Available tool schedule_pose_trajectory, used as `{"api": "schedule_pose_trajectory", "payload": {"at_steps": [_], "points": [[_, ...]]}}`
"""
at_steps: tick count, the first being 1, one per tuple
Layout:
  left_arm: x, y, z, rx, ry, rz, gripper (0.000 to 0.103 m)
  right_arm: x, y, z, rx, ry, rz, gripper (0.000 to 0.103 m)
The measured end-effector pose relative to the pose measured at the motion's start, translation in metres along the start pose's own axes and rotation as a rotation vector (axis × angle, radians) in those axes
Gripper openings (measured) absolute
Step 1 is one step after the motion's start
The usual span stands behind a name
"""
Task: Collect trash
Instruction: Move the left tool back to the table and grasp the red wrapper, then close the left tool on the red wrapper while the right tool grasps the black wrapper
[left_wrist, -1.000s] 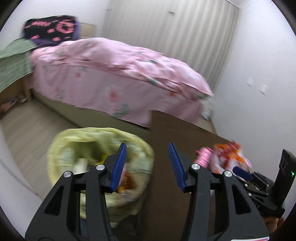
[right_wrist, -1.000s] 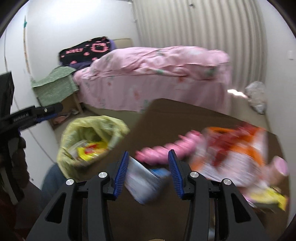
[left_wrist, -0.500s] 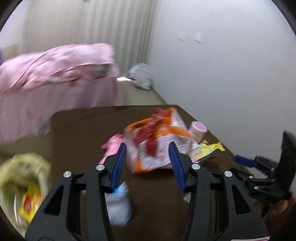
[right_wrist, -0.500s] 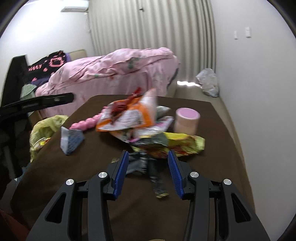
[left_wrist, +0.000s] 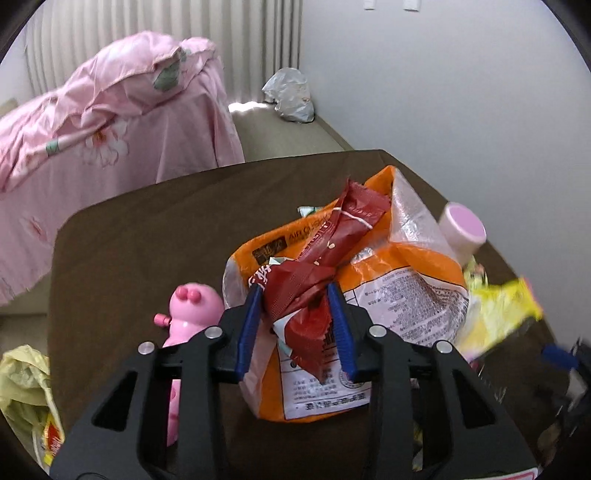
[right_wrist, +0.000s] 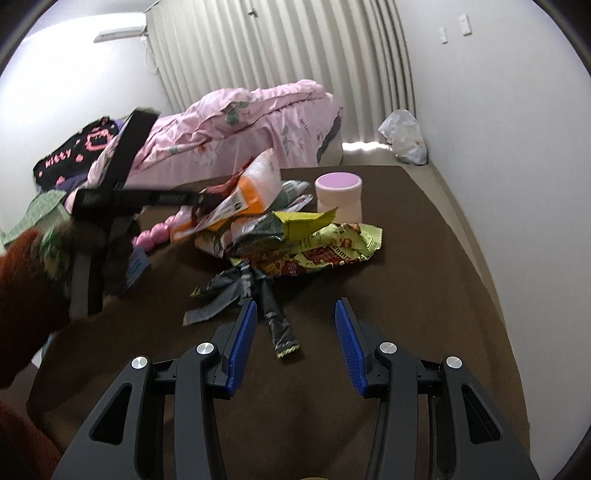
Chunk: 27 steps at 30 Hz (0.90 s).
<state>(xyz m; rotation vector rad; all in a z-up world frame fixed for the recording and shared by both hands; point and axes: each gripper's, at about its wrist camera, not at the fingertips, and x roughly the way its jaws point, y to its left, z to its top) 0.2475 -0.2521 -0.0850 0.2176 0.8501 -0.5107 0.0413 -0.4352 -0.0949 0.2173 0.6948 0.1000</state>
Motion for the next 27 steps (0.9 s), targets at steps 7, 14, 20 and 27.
{"api": "schedule_pose_trajectory", "payload": {"at_steps": [7,14,20,27], "points": [[-0.051,0.0,-0.044,-0.061,0.008,-0.066,0.032,-0.003,0.008,0.005,-0.01,-0.02,0.0,0.042],[-0.089,0.008,-0.085,-0.136,0.028,-0.079,0.032,0.022,0.024,0.002,-0.034,0.077,0.063,0.042],[-0.117,0.017,-0.117,-0.117,0.04,-0.041,0.035,0.051,0.034,0.001,0.006,0.172,0.097,0.042],[-0.14,0.044,-0.139,-0.195,0.01,-0.057,0.038,0.06,0.084,-0.015,-0.091,0.292,0.252,0.056]]}}
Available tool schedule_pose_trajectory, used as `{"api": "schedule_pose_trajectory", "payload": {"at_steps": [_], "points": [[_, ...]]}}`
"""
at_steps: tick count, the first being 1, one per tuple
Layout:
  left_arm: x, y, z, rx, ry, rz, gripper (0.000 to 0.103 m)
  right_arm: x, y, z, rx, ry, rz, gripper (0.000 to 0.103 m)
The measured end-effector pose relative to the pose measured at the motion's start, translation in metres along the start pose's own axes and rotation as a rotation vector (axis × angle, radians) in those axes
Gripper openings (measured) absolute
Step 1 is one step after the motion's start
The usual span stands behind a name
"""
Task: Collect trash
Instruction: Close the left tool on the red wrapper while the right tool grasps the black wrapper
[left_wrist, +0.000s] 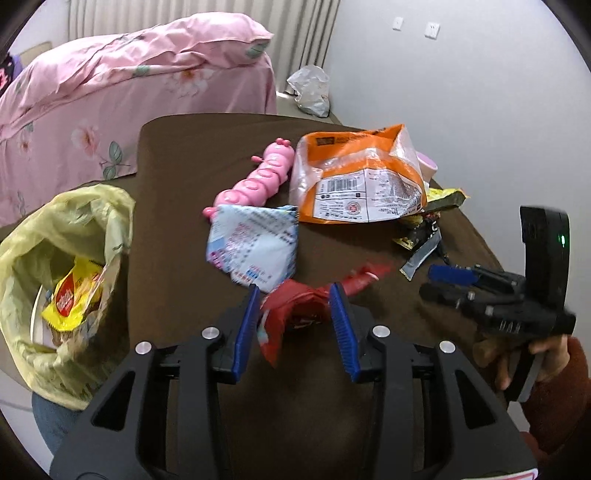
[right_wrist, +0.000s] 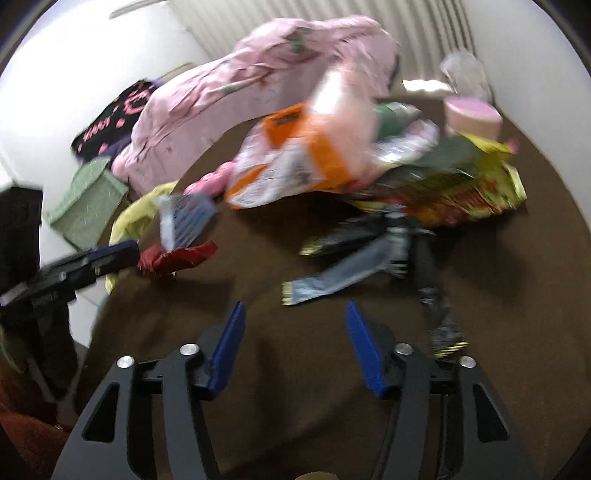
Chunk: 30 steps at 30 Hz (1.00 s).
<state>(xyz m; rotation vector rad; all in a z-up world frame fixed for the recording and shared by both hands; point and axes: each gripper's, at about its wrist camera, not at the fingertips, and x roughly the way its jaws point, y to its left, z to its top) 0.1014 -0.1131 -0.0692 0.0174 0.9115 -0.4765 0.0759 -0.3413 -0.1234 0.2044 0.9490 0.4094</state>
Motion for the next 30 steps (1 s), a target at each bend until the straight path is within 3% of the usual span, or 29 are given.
{"api": "schedule_pose_trajectory", "payload": {"at_steps": [3,7,10,12,14,18,22,26,30], "points": [[-0.007,0.007,-0.003,-0.009,-0.023,-0.003,0.039,0.001,0.015,-0.006,-0.08,0.019,-0.041,0.056],[-0.013,0.012,-0.004,-0.039,-0.052,-0.008,0.04,-0.006,0.015,-0.015,-0.054,0.012,-0.052,0.057],[-0.018,0.017,-0.006,-0.053,-0.067,0.0,0.041,-0.013,0.013,-0.011,-0.086,0.06,-0.081,0.056],[-0.021,0.019,-0.007,-0.056,-0.076,0.003,0.041,-0.029,0.008,-0.007,-0.104,-0.047,-0.208,0.056],[-0.023,0.021,-0.007,-0.056,-0.081,0.012,0.042,-0.04,-0.001,0.0,-0.089,-0.117,-0.282,0.056],[-0.025,0.026,-0.008,-0.068,-0.085,0.025,0.042,-0.042,-0.035,0.023,0.005,-0.159,-0.246,0.056],[-0.033,0.032,-0.009,-0.085,-0.102,0.041,0.042,-0.021,-0.054,0.029,0.079,-0.095,-0.224,0.056],[-0.04,0.042,-0.011,-0.102,-0.116,0.067,0.045,-0.007,-0.04,0.014,0.074,-0.035,-0.128,0.056],[-0.042,0.052,-0.012,-0.13,-0.12,0.078,0.046,-0.014,-0.012,-0.002,0.007,-0.018,0.036,0.056]]}}
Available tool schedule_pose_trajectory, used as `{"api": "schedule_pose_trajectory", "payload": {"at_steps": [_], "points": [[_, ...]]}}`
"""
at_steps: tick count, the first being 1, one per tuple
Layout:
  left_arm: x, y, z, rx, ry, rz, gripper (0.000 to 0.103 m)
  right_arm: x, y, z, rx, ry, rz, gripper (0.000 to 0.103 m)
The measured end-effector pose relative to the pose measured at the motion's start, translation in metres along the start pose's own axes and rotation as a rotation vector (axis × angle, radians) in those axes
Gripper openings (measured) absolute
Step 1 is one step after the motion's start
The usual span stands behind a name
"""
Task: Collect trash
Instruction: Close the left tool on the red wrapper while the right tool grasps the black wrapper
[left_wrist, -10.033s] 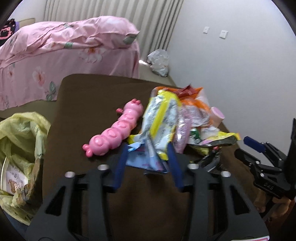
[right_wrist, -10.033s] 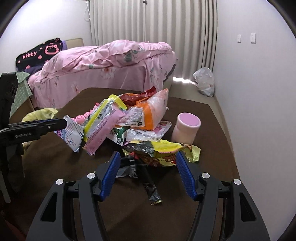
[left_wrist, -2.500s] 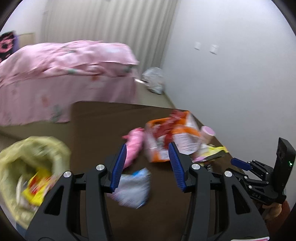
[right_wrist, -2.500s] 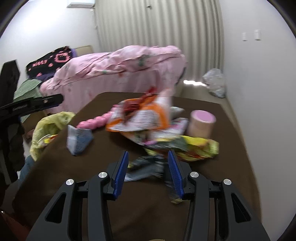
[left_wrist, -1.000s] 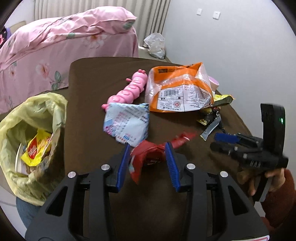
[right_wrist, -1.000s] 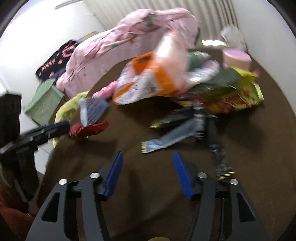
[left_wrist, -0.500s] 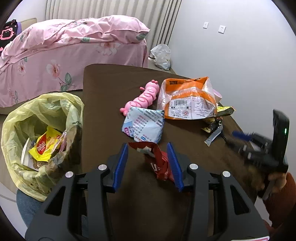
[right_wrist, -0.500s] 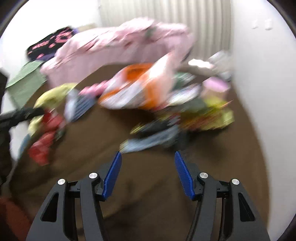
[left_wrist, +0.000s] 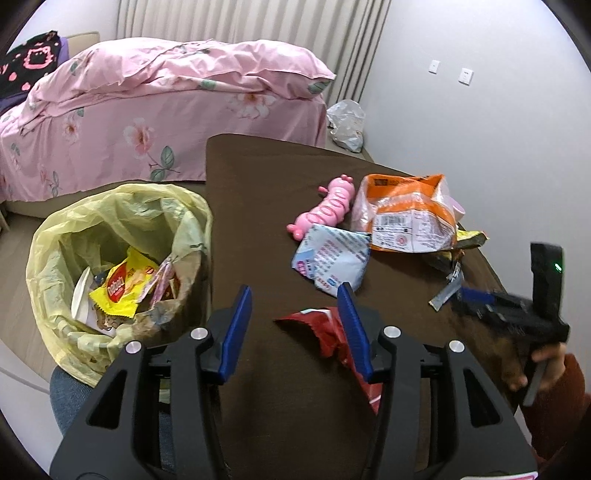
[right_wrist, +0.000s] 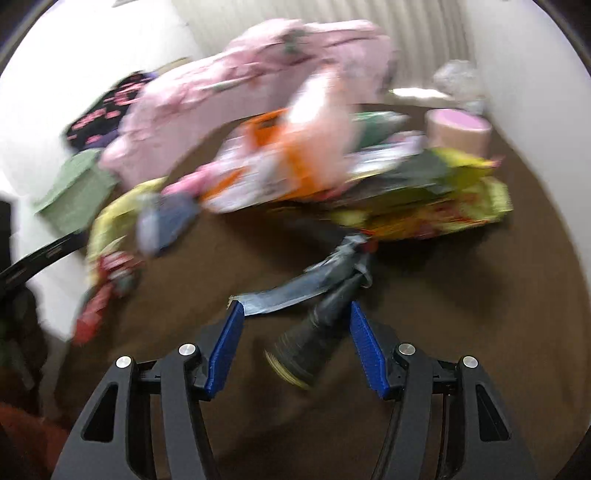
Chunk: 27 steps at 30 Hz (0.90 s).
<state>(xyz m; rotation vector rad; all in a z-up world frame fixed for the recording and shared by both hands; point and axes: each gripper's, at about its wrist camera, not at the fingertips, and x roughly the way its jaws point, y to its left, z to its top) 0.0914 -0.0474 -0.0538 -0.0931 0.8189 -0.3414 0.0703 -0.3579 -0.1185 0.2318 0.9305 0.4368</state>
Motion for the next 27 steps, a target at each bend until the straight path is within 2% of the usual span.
{"api": "schedule_pose_trajectory", "payload": {"at_steps": [1,3,6,8,11,13,15,18,20,25,27], "points": [[0.0,0.001,0.0,-0.005,0.0,0.0,0.046,-0.005,0.004,-0.001,-0.013,-0.007,0.01,0.056],[0.002,0.004,-0.001,-0.02,0.004,-0.001,0.046,-0.014,0.013,0.002,-0.047,-0.041,-0.031,0.056],[0.004,0.004,-0.005,-0.024,0.012,-0.007,0.046,-0.024,0.015,0.011,-0.068,-0.11,-0.183,0.056],[0.004,0.002,-0.007,-0.022,0.019,-0.017,0.047,-0.022,0.007,0.017,-0.05,-0.134,-0.253,0.055],[0.006,-0.001,-0.01,-0.013,0.029,-0.026,0.047,-0.009,-0.015,0.026,0.044,-0.128,-0.249,0.047],[0.006,-0.002,-0.011,-0.009,0.031,-0.03,0.047,0.006,-0.029,0.031,0.088,-0.094,-0.242,0.044],[0.006,-0.004,-0.012,-0.002,0.032,-0.035,0.047,0.014,-0.03,0.032,0.106,-0.072,-0.189,0.042],[0.004,-0.005,-0.013,0.012,0.03,-0.048,0.048,0.01,-0.015,0.027,0.012,-0.067,-0.231,0.036],[0.004,-0.005,-0.013,0.013,0.036,-0.06,0.051,0.005,-0.008,0.023,-0.018,-0.068,-0.229,0.028],[0.006,-0.01,-0.017,0.024,0.05,-0.081,0.051,-0.013,0.001,0.014,-0.02,-0.103,-0.21,0.027],[0.007,-0.014,-0.019,0.039,0.061,-0.105,0.055,-0.019,0.004,0.014,-0.024,-0.12,-0.209,0.027]]}}
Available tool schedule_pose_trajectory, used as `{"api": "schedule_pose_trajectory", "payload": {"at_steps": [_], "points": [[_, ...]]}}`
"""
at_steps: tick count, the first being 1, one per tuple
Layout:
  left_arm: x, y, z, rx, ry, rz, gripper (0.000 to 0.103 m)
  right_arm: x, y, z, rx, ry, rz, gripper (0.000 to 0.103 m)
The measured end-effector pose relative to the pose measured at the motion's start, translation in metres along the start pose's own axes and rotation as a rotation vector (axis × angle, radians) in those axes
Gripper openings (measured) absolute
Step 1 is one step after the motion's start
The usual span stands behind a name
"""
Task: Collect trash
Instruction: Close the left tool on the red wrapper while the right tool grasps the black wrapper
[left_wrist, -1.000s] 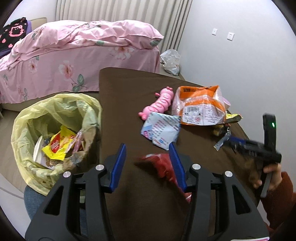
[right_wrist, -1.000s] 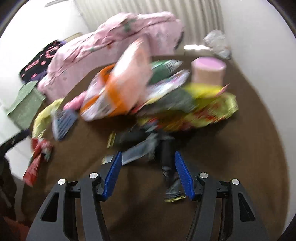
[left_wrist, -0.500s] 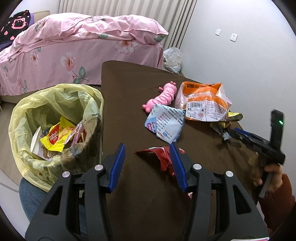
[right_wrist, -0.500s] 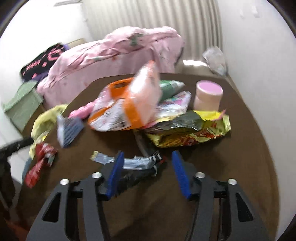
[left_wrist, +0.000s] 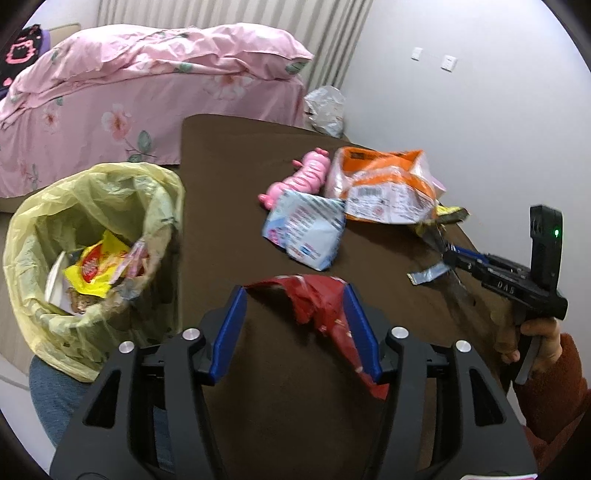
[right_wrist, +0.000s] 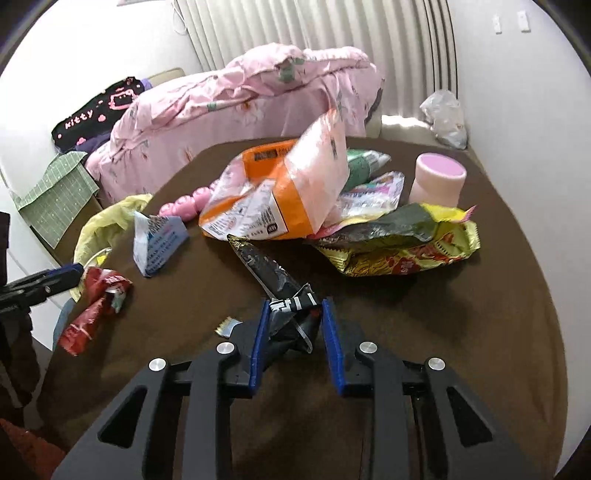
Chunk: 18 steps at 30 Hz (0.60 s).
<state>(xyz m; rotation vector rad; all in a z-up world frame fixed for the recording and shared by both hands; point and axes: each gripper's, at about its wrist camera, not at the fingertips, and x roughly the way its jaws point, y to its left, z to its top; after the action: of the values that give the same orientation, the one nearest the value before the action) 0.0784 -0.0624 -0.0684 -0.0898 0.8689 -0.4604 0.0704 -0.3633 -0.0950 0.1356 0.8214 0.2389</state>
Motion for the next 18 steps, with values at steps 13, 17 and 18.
{"api": "schedule_pose_trajectory", "payload": {"at_steps": [13,17,18], "points": [[0.01,-0.021,0.009,0.107,-0.001,0.067,0.058,-0.005,0.012,-0.004,-0.04,-0.018,-0.014,0.027],[0.027,-0.022,0.006,0.08,0.065,0.081,0.054,-0.006,0.013,-0.005,-0.04,-0.021,-0.014,0.027],[0.03,-0.021,0.004,0.068,0.072,0.077,0.045,-0.007,0.014,-0.005,-0.044,-0.023,-0.016,0.027]]}}
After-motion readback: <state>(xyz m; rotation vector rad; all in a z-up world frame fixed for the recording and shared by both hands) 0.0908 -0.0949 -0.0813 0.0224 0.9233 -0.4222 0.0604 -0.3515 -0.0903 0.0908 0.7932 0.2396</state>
